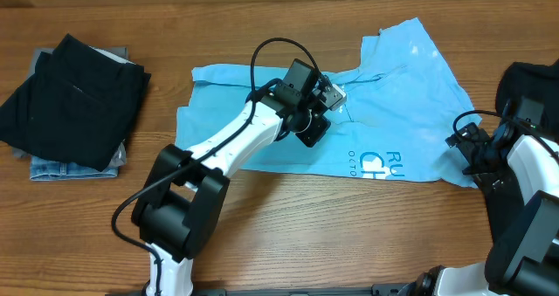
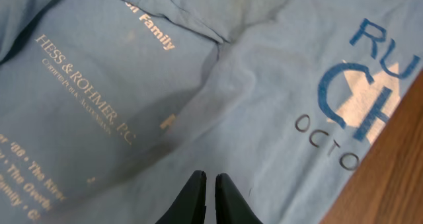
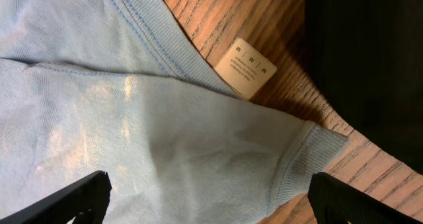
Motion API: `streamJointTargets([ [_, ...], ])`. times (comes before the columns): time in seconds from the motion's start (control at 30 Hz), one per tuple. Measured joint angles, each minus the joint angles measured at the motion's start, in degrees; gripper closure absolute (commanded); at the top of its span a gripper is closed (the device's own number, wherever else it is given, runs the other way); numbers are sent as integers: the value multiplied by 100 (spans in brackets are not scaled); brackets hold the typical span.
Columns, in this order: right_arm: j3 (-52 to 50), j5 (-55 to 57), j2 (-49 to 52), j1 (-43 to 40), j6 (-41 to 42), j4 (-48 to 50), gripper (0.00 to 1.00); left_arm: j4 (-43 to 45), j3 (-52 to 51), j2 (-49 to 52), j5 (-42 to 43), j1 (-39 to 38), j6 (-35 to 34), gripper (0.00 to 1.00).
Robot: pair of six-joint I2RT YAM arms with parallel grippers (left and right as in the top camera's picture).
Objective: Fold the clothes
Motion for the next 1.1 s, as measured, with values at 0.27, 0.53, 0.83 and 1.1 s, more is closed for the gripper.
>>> streamJointTargets([
  [0.27, 0, -2, 0, 0, -2, 2, 0, 518, 0, 431, -2, 0, -426, 86],
  [0.53, 0, 0, 0, 0, -2, 2, 0, 634, 0, 671, -122, 0, -680, 69],
  [0.83, 0, 0, 0, 0, 0, 4, 0, 621, 103, 750, -269, 0, -1231, 85],
  [1.1, 0, 0, 0, 0, -2, 2, 1, -293, 1261, 70, -745, 48, -1158, 62],
])
